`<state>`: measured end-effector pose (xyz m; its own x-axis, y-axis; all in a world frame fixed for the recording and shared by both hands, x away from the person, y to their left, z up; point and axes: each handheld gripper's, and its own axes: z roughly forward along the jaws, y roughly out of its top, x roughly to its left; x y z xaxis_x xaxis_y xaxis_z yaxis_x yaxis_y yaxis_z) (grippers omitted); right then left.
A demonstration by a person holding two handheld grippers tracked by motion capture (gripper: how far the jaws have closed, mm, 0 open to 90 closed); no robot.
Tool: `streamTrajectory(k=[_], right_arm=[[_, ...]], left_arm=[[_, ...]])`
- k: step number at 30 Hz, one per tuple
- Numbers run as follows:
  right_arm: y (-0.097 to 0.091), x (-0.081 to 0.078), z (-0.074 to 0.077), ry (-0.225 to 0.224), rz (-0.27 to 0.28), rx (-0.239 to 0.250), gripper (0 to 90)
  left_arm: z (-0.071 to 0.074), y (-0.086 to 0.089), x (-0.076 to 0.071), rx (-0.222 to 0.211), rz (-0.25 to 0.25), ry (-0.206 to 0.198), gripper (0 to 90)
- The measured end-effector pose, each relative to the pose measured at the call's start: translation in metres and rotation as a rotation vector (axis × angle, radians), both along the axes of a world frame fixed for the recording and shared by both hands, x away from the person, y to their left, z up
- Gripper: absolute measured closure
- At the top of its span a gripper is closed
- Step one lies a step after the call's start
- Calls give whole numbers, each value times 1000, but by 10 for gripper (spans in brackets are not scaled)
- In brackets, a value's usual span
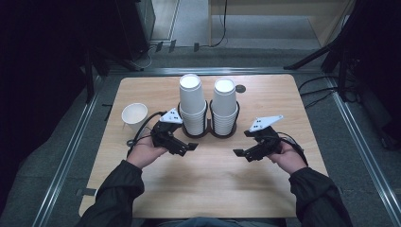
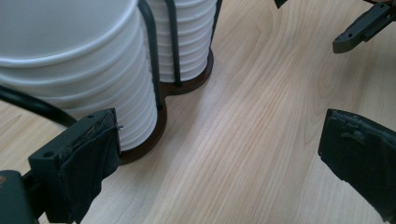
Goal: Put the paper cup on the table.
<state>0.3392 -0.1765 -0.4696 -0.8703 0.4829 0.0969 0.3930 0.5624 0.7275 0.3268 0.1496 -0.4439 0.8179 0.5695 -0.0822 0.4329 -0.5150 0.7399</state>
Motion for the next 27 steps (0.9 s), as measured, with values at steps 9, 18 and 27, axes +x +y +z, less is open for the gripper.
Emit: streamTrajectory(k=[9,18,27], right_arm=[[5,-3,-2,-6,12,-20,149],[10,-6,-4,-9,23,-16,149],[8,-9,-3,-22,23,-15,149]], left_arm=[[-14,-23,-6,34,-47,3,0],[-20,-41,-8,39,-98,8,0],[-24,-53,-10,42,-128,10,0]])
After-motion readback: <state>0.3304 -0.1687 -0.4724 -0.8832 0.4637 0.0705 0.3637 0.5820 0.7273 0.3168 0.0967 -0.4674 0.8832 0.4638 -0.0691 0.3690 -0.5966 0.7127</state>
